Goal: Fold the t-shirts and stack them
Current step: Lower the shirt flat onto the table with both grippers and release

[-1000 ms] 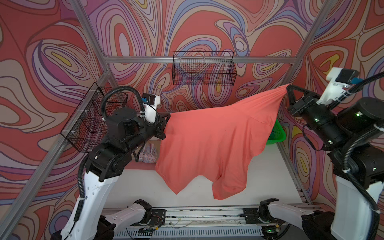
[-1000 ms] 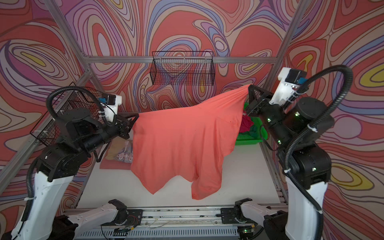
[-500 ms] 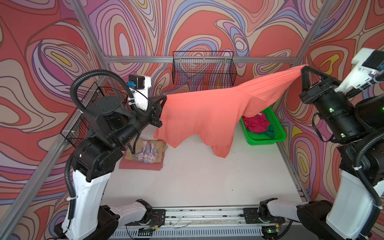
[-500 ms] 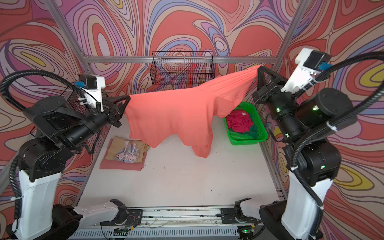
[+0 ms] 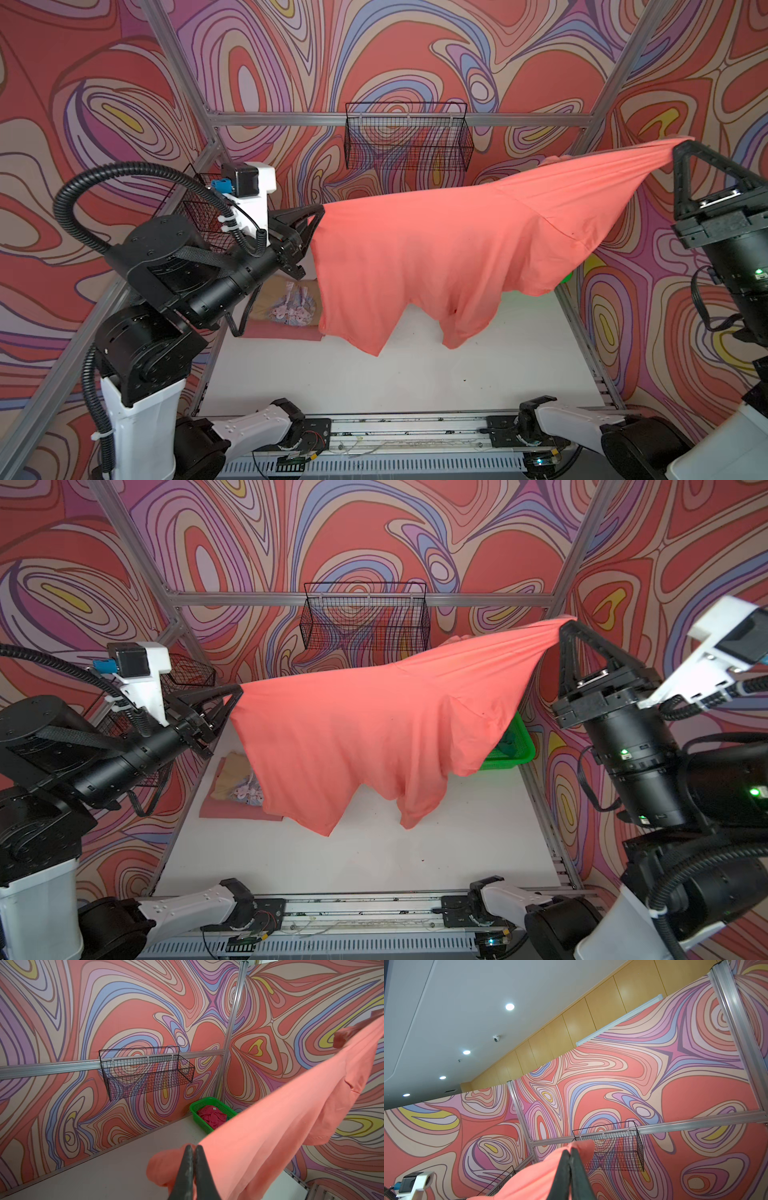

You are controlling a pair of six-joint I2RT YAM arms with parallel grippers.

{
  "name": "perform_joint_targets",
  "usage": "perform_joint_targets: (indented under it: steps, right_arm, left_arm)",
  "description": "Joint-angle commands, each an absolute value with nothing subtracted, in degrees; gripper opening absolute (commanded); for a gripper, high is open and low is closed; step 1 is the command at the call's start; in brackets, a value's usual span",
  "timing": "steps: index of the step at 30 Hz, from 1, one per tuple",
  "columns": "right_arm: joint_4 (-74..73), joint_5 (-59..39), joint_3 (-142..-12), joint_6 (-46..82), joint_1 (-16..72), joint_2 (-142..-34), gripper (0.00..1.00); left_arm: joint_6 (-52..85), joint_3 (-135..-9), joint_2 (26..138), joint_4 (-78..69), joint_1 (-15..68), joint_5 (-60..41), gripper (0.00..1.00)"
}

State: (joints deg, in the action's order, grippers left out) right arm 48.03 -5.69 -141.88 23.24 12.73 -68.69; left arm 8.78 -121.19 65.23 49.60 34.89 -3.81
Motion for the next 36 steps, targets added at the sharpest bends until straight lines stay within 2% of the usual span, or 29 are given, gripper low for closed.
perform_joint_targets:
  steps: [1,10,16,19,25,33,36]
  right_arm:
    - [51.15,-0.63,-137.26,22.17,12.47,-69.97,0.0]
    - [43.61,8.73,-110.09,16.98,12.24,-76.18,0.0]
    - [33.78,8.46,-97.43,19.48,7.31,-88.17,0.0]
    - [29.56,7.97,-94.5,20.87,6.42,-95.73,0.0]
    - [27.43,9.87,-99.51,20.51,6.34,-110.44,0.0]
    - [30.36,9.73,-115.17,19.55,6.31,-126.93,0.0]
    - [31.35,9.6,-120.42,19.42,6.26,-131.88,0.0]
  left_arm:
    - [8.87,-118.91,66.29,53.15,34.8,-0.63,0.0]
    - [4.38,-102.97,78.36,51.95,34.39,10.01,0.0]
    - [5.93,-99.68,95.07,50.44,30.35,10.83,0.0]
    - [5.74,-102.83,105.02,50.97,29.06,13.15,0.0]
    - [5.07,-114.4,120.76,52.61,27.28,14.44,0.0]
    - [4.0,-133.84,136.39,57.28,23.44,15.13,0.0]
    - [3.95,-138.33,139.66,56.97,21.98,14.27,0.09]
